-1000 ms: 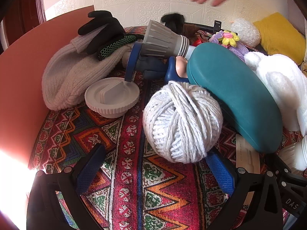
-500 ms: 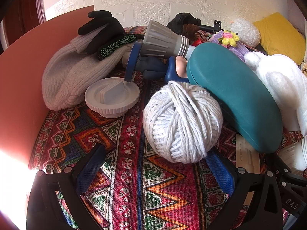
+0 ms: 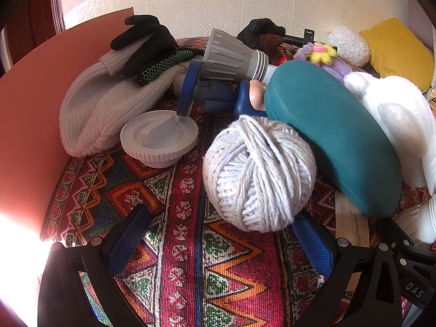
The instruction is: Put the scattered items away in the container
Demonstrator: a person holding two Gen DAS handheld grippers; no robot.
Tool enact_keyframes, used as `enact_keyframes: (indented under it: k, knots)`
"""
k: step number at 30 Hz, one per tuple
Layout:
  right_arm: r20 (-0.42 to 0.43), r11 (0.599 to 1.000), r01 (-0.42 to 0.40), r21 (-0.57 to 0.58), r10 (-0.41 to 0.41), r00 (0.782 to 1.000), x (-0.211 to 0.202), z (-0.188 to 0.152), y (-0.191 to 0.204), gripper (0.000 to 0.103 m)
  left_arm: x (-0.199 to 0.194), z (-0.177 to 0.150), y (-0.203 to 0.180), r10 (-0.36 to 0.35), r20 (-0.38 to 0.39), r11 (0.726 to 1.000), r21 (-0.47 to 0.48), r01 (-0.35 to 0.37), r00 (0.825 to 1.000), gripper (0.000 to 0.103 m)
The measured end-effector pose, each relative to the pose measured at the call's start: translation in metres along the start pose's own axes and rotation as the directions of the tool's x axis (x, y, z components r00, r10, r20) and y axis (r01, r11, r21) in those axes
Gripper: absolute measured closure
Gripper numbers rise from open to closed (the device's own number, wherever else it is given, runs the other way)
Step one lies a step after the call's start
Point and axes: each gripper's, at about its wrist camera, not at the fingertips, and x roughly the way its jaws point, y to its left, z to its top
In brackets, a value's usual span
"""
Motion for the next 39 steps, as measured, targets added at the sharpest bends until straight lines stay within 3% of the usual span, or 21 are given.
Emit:
enact_keyframes:
  k: [14,39]
  knots:
    - [0.002,1.0,-0.001,0.004,0.001,1.0,-0.025,0.019,-0.001,0.001,-0.003,-0.002,0.002,-0.002,0.0,1.0,-0.001,0.002,1.0,0.0]
    - [0.002,1.0,0.001,0.006,-0.001,1.0,-0.018,0.02,0.0,0.001,-0.002,-0.002,0.001,-0.002,0.0,1.0,-0.001,0.002,1.0,0.0]
